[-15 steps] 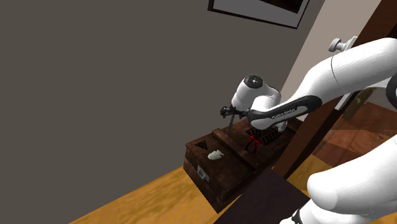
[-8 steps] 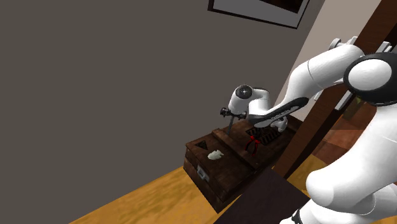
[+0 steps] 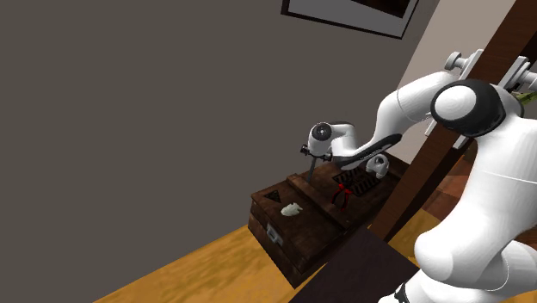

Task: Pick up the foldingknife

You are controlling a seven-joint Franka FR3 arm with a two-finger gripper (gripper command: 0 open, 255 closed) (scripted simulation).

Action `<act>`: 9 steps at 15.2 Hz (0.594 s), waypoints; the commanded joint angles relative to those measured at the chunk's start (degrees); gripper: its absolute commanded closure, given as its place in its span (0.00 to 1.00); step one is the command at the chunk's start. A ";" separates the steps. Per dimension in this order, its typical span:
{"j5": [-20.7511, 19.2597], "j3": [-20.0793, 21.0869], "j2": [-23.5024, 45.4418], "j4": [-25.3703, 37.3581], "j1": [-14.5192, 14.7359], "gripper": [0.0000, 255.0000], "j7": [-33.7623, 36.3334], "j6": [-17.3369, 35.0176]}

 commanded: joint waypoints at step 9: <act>-6.05 -1.37 4.84 1.63 1.07 1.00 5.93 -0.58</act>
